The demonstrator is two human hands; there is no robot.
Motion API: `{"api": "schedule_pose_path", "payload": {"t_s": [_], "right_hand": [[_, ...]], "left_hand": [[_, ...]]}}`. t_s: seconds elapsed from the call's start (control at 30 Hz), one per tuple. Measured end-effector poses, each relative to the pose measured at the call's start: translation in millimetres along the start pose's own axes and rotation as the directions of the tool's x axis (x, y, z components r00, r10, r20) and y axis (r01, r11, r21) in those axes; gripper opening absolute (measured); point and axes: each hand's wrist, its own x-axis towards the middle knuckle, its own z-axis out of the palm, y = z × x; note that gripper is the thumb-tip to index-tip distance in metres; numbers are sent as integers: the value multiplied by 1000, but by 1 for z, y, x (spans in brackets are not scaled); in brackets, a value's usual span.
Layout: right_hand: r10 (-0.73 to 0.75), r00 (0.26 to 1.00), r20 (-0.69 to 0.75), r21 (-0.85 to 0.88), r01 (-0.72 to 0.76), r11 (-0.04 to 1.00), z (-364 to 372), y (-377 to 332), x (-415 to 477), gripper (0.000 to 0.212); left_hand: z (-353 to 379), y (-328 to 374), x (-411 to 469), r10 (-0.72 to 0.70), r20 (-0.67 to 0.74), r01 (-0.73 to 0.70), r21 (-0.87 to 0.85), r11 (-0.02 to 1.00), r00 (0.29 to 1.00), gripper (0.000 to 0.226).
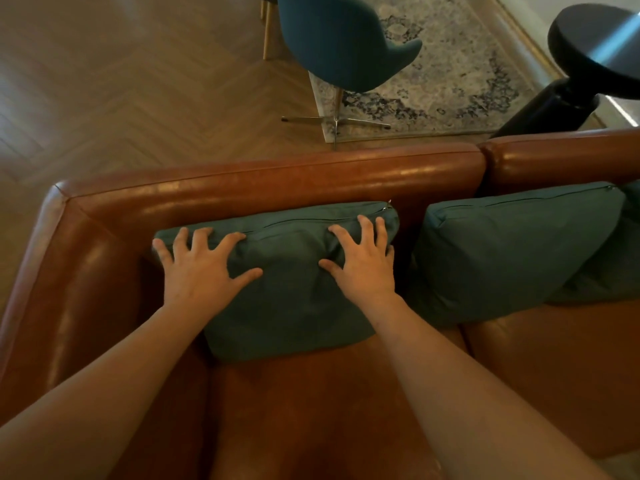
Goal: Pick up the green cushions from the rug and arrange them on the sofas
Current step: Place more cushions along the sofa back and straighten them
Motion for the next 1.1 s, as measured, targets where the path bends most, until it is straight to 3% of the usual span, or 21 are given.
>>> {"api": "schedule_pose_path", "payload": {"t_s": [0.2,0.4,0.63,1.1], "right_hand": [[-2,999,33,-81,5,997,-14,-7,-9,71],[-102,990,-92,-152,87,985,-27,-13,-22,62],[-126,991,39,-99,129,987,-37,-12,-21,60],[-143,990,9,-141,142,980,-113,-13,-69,69]], "left_hand": [[-16,2,-8,-32,47,33,-16,999,998,88],[-21,-12,-25,-111,21,113,-181,977,994,83],[-34,-13,-28,-88,85,109,-300,948,993,88],[-107,25,-68,-30,30,37,-301,953,999,90]]}}
